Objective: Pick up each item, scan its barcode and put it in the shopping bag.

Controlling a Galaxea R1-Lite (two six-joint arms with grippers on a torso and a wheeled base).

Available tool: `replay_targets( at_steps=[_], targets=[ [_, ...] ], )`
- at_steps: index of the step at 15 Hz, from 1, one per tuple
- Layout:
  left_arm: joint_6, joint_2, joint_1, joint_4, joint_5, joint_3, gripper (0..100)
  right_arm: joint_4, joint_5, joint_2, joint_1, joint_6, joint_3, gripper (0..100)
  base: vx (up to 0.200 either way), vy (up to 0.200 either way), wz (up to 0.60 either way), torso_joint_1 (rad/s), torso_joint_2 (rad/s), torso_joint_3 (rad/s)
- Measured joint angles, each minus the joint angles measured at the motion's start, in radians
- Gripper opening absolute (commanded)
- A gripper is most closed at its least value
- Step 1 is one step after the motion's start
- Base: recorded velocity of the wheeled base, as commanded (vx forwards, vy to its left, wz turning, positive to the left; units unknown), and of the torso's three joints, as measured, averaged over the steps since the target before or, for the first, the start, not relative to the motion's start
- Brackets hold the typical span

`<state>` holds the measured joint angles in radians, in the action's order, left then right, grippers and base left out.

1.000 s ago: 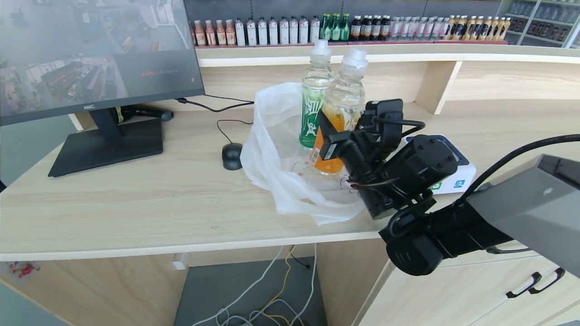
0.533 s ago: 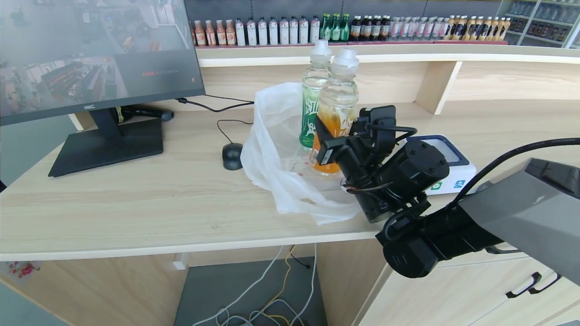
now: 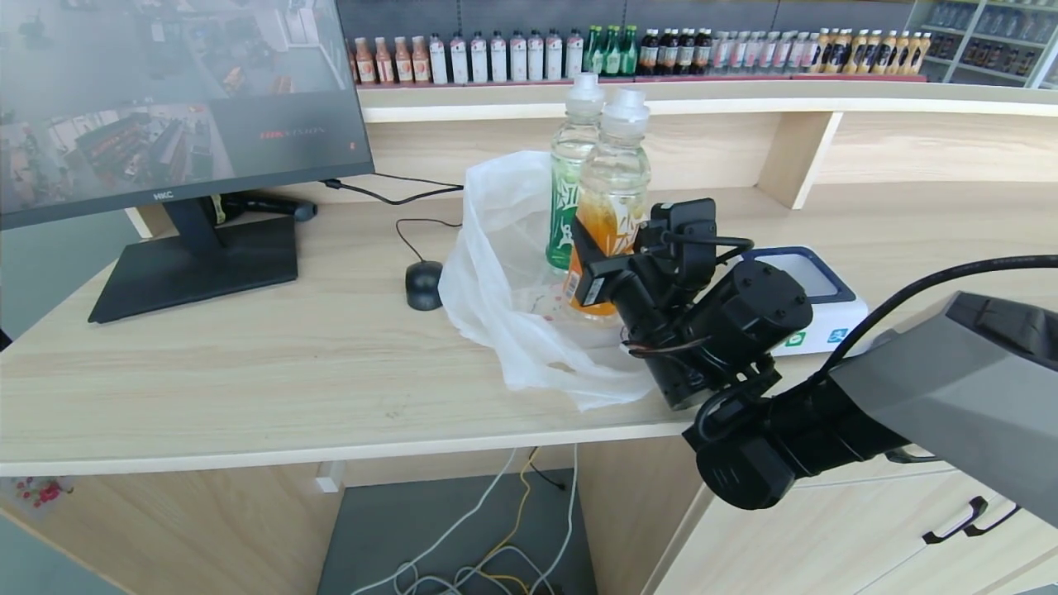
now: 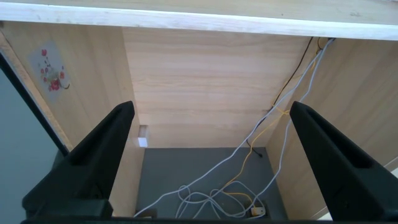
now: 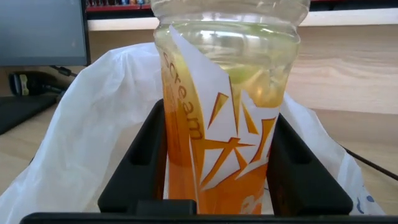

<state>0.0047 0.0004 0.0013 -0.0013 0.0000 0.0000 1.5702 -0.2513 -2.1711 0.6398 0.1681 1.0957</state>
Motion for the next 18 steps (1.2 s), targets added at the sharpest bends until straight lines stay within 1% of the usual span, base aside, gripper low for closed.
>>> replay_targets(
  at_steps=[5, 10, 11, 18],
  targets=[
    [0.0, 0.0, 0.0, 0.0, 0.0, 0.0, 100, -0.001, -0.002, 0.0, 0.014, 0.002, -0.039, 0, 0.0, 0.0, 0.0, 0.0, 0.0, 0.0],
    [0.0, 0.0, 0.0, 0.0, 0.0, 0.0, 100, 0.0, 0.0, 0.0, 0.044, -0.003, -0.047, 0, 0.0, 0.0, 0.0, 0.0, 0.0, 0.0],
    [0.0, 0.0, 0.0, 0.0, 0.0, 0.0, 100, 0.0, -0.001, 0.0, 0.046, -0.003, -0.048, 100, 0.0, 0.0, 0.0, 0.0, 0.0, 0.0],
    [0.0, 0.0, 0.0, 0.0, 0.0, 0.0, 100, -0.002, -0.001, 0.003, 0.047, -0.021, -0.061, 100, 0.0, 0.0, 0.0, 0.0, 0.0, 0.0]
  ],
)
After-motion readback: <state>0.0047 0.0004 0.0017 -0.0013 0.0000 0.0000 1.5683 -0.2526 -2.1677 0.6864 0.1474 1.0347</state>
